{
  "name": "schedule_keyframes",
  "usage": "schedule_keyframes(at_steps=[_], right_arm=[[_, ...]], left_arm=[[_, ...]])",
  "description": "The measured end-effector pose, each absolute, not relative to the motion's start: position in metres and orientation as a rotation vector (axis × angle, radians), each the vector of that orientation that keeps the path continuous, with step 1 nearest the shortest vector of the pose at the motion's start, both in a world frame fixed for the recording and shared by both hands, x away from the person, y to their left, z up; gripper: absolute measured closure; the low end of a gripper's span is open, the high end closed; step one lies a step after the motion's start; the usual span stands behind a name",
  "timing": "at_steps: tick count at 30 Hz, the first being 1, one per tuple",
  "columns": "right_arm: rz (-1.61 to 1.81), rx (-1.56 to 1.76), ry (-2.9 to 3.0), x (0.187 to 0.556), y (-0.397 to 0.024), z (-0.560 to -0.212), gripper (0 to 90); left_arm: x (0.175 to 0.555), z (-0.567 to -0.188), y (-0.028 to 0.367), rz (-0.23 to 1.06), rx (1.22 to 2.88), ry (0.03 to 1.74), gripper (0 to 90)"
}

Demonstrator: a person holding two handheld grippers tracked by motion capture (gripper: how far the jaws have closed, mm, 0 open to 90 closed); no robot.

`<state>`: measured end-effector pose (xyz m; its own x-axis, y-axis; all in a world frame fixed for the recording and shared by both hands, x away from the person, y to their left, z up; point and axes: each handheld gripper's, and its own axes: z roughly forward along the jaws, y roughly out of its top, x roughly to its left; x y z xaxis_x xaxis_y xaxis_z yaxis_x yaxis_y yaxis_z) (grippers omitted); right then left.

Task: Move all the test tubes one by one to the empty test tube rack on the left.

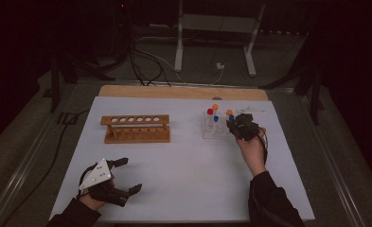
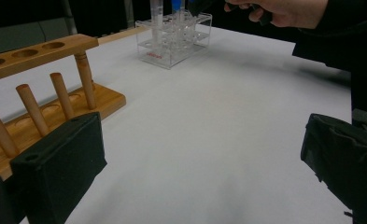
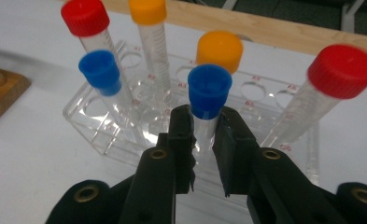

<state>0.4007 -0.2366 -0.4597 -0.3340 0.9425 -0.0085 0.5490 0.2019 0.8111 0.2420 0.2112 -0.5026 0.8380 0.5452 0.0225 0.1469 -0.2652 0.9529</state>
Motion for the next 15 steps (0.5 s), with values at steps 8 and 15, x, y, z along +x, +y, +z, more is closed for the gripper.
schedule_keyframes(at_steps=[8, 15], right_arm=[[1.026, 1.348, 1.947, 0.395, -0.239, -0.444, 76.7], [1.047, 1.306, 1.935, 0.386, -0.242, -0.426, 76.7]], left_arm=[[0.242, -0.503, 0.211, 0.417, 1.836, 0.530, 0.5], [0.242, -0.502, 0.209, 0.430, 1.845, 0.545, 0.5]])
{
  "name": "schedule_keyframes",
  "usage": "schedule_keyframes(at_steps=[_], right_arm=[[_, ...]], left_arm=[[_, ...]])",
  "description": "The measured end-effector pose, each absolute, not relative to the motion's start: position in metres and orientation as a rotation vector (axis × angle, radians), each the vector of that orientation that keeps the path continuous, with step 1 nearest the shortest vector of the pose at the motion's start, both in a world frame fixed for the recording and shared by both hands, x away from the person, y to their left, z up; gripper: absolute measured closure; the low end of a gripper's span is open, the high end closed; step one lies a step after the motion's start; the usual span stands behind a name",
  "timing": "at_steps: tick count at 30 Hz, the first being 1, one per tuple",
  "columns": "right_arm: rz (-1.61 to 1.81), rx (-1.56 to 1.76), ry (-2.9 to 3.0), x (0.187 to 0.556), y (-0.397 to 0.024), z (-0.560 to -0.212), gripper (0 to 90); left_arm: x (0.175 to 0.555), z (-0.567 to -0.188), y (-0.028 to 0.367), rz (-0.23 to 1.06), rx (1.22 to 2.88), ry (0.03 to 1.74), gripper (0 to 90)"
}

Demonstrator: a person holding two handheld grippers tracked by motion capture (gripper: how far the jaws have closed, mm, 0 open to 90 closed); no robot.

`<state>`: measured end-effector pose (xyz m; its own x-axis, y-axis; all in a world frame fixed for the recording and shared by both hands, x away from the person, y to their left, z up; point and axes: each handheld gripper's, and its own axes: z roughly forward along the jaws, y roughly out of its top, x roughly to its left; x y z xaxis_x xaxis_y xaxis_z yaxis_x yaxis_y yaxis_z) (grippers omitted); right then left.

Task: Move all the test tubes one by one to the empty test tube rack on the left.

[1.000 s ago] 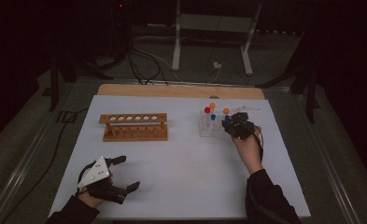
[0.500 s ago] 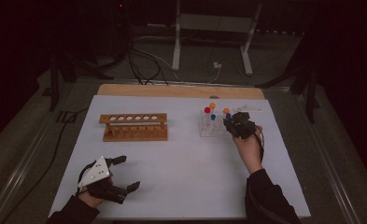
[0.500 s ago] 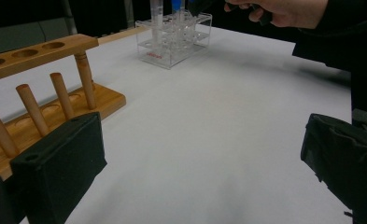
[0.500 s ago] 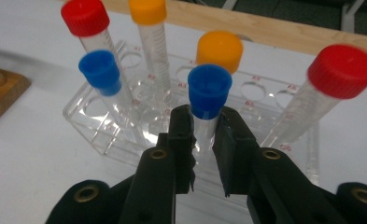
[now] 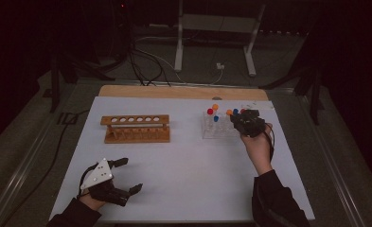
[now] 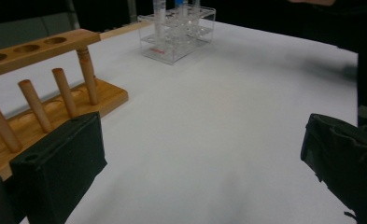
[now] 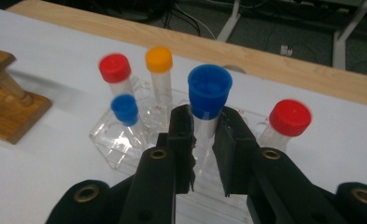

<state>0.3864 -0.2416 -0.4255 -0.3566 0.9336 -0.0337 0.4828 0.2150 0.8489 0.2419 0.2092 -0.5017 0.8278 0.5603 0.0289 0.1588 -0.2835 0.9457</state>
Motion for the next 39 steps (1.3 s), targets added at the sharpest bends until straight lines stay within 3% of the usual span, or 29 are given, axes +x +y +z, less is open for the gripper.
schedule_keyframes(at_steps=[9, 39], right_arm=[[1.061, 1.245, 1.958, 0.369, -0.238, -0.414, 76.7], [1.139, 1.069, 2.193, 0.301, -0.201, -0.441, 76.7]], left_arm=[[0.242, -0.500, 0.206, 0.402, 1.852, 0.538, 0.5], [0.268, -0.457, 0.159, 0.270, 1.919, 0.532, 0.6]])
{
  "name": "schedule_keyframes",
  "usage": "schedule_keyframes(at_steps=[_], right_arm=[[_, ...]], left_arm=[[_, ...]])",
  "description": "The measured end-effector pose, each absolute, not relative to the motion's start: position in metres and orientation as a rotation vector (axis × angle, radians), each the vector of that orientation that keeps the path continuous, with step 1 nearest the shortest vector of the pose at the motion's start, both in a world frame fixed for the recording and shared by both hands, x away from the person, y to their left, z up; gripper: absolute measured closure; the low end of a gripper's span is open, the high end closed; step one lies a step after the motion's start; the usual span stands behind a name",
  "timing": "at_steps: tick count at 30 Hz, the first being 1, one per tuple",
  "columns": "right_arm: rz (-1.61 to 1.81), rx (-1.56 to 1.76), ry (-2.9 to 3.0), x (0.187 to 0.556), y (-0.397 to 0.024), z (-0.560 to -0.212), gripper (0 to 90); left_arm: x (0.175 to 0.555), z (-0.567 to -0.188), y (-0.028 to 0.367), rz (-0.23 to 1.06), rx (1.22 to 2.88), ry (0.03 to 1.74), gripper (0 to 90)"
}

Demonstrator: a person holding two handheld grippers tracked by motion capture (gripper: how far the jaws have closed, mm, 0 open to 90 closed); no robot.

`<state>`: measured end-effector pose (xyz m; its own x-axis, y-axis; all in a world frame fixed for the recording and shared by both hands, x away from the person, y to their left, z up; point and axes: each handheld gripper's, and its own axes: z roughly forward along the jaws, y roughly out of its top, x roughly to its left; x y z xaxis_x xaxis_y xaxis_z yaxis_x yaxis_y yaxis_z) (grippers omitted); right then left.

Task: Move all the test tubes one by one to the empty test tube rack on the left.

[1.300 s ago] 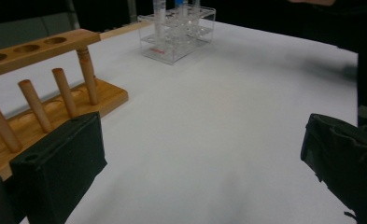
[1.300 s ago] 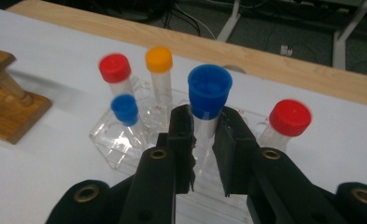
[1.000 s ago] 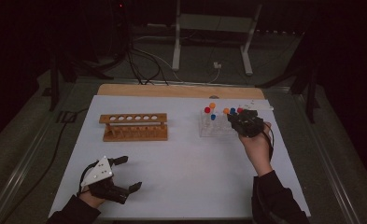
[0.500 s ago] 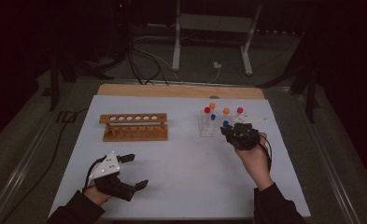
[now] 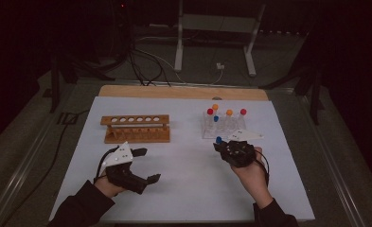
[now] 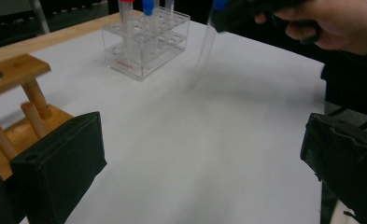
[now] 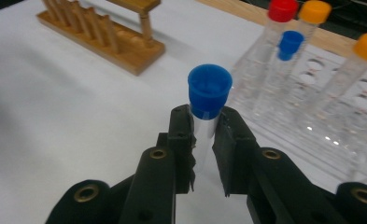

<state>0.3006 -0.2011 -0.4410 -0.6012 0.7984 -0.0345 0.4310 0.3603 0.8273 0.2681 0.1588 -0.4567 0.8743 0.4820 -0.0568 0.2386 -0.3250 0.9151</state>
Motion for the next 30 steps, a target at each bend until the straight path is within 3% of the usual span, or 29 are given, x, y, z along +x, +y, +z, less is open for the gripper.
schedule_keyframes(at_steps=[16, 29, 30], right_arm=[[1.177, 0.993, 2.255, 0.285, -0.187, -0.444, 76.7], [1.196, 0.941, 2.299, 0.277, -0.174, -0.445, 76.7], [1.196, 0.936, 2.302, 0.276, -0.173, -0.445, 76.7]], left_arm=[[0.287, -0.421, 0.116, 0.266, 1.931, 0.435, 1.6], [0.294, -0.408, 0.085, 0.261, 1.926, 0.369, 8.3], [0.294, -0.408, 0.082, 0.264, 1.926, 0.369, 12.1]])
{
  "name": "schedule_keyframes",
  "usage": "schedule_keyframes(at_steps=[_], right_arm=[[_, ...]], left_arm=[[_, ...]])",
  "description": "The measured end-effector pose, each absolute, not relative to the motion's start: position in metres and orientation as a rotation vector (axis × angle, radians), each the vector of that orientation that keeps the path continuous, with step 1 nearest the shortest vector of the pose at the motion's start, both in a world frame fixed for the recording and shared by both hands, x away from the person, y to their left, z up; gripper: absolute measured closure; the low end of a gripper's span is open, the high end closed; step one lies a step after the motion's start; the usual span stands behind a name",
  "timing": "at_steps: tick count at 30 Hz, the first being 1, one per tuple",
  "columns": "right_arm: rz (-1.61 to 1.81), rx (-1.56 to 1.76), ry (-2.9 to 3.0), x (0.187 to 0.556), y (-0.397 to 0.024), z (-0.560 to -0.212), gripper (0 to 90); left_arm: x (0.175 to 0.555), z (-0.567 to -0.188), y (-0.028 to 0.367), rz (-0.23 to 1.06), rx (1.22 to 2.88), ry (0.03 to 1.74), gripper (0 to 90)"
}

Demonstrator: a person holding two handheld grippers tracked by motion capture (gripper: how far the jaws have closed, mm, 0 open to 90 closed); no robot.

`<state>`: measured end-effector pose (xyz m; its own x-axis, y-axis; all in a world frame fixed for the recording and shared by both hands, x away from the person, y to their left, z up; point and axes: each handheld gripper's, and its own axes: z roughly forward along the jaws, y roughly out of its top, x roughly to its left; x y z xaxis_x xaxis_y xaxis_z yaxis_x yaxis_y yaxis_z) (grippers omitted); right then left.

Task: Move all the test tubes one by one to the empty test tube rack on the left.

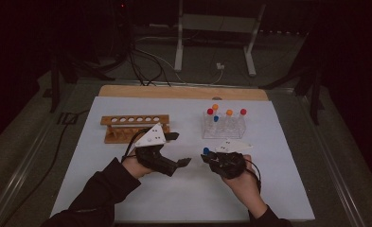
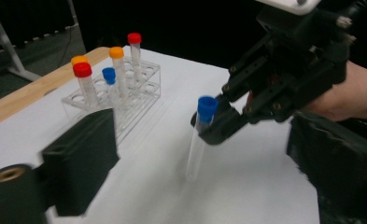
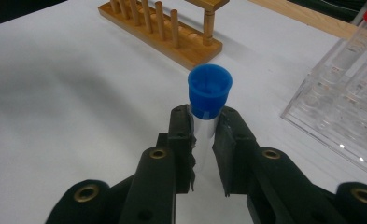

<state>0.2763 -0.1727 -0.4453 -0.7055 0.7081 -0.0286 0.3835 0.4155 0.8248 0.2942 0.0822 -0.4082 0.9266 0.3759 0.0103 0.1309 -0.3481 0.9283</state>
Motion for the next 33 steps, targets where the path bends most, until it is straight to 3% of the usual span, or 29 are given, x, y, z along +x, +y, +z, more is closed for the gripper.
schedule_keyframes(at_steps=[20, 31, 33], right_arm=[[1.215, 0.911, 2.314, 0.271, -0.170, -0.443, 76.7], [1.217, 0.910, 2.304, 0.271, -0.170, -0.441, 76.6], [1.219, 0.917, 2.304, 0.270, -0.170, -0.441, 76.6]], left_arm=[[0.309, -0.421, 0.035, 0.203, 1.945, 0.324, 46.0], [0.316, -0.428, 0.031, 0.160, 1.984, 0.307, 73.5], [0.315, -0.428, 0.030, 0.165, 1.990, 0.301, 75.1]])
